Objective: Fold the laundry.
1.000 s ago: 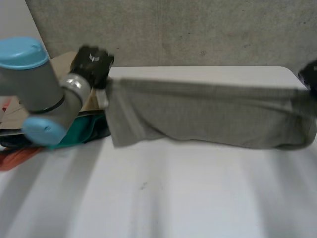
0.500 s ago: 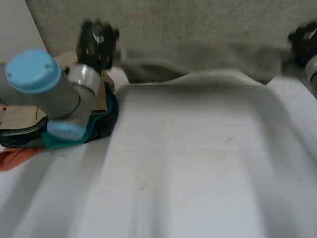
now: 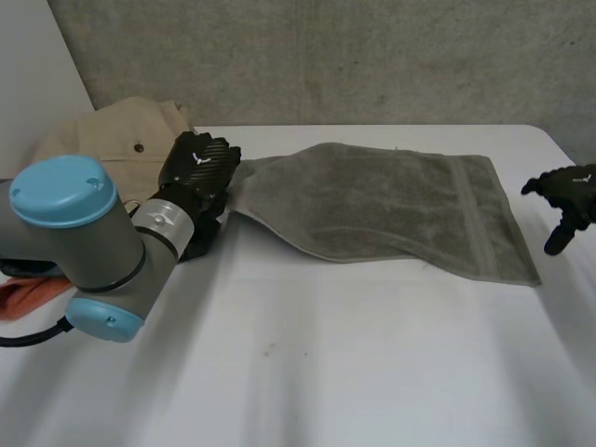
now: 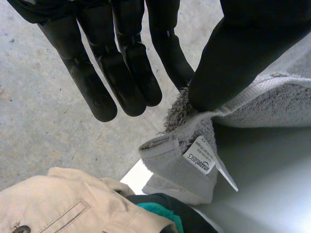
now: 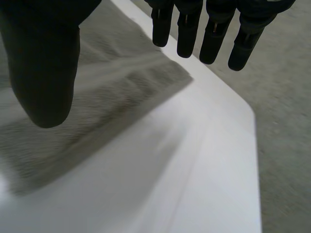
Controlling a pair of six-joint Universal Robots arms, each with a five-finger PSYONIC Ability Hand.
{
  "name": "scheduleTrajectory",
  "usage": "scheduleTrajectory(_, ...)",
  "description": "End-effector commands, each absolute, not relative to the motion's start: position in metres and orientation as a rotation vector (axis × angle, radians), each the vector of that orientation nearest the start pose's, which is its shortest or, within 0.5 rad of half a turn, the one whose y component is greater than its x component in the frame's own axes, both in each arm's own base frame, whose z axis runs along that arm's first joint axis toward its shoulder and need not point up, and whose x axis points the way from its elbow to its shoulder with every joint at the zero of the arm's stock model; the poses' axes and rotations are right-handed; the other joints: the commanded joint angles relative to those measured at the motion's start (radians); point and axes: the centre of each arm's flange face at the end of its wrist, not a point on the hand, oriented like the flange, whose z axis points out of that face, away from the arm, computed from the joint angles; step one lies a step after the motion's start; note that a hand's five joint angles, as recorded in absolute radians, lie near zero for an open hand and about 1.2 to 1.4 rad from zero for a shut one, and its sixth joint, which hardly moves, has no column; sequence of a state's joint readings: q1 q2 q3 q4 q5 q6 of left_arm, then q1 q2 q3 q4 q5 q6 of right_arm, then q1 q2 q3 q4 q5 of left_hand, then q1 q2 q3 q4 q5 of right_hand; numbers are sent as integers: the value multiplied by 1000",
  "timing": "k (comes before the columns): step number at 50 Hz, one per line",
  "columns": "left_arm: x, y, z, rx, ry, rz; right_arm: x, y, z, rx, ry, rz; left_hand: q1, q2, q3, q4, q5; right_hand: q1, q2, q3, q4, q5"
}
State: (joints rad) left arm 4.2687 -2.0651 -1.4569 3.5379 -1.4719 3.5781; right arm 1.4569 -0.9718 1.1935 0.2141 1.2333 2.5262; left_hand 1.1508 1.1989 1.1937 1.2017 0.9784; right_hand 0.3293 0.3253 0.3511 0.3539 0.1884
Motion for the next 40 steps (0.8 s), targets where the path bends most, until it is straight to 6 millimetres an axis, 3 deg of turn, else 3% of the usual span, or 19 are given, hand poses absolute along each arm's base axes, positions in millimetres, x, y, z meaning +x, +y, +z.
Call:
scheduleTrajectory(1, -299, -303, 206, 1049, 2010, -2304, 119, -367, 174, -1157, 2465, -1630, 246, 197, 203, 195, 243, 129, 132, 107, 104, 95)
scheduleTrajectory(6, -298, -304, 206, 1044, 2008, -2304, 125, -359, 159, -1180, 2446, -1583, 246, 197, 203, 195, 243, 199, 203, 177, 174, 165)
scheduleTrajectory(11, -297, -306, 207, 1036, 2002, -2309, 123, -369, 136, -1179, 2435, -1633, 246, 197, 203, 195, 243, 272, 276, 250, 248, 239)
scheduleTrajectory(19, -297, -309, 206, 1033, 1998, -2312, 122, -379, 116, -1189, 2432, -1656, 246, 197, 203, 195, 243, 281, 285, 259, 256, 248)
scheduleTrajectory(40, -298, -310, 205, 1032, 2000, -2312, 143, -398, 115, -1261, 2343, -1806, 246, 197, 203, 195, 243, 431, 435, 409, 406, 397)
